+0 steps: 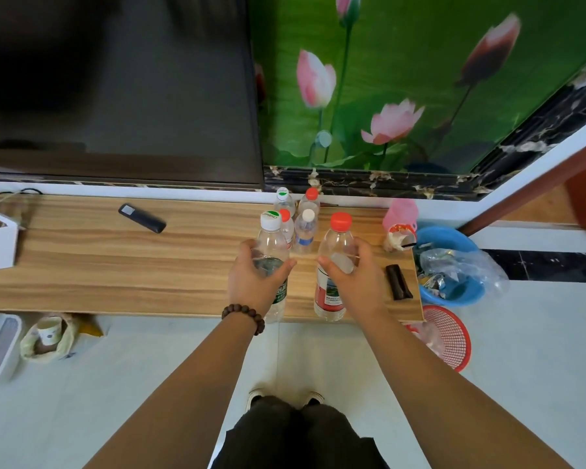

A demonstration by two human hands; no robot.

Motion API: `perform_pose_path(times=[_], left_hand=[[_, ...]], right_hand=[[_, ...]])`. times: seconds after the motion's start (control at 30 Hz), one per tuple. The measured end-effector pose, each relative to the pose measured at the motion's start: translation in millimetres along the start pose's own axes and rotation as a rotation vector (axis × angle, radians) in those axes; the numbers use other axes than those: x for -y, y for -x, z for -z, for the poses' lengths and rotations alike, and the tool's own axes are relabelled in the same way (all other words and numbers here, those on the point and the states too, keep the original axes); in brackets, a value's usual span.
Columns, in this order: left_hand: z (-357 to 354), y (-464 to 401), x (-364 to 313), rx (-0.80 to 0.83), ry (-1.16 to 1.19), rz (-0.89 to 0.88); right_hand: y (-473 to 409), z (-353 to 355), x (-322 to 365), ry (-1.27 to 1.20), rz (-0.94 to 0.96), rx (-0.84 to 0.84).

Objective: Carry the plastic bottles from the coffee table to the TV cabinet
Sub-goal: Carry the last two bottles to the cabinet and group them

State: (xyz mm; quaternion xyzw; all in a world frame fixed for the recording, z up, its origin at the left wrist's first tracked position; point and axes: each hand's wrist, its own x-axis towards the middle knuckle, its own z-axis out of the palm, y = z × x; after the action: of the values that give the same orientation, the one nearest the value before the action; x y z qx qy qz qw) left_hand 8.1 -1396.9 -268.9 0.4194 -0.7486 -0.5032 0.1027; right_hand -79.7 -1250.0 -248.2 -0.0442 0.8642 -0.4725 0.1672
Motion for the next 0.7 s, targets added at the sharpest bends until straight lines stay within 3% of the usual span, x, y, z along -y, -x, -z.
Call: perform_pose_path(times=[0.7], left_hand=[[-136, -147, 214, 0.0, 0.158, -0.353]], right_hand=[[-126, -164, -208, -0.197, 0.247, -0.081]])
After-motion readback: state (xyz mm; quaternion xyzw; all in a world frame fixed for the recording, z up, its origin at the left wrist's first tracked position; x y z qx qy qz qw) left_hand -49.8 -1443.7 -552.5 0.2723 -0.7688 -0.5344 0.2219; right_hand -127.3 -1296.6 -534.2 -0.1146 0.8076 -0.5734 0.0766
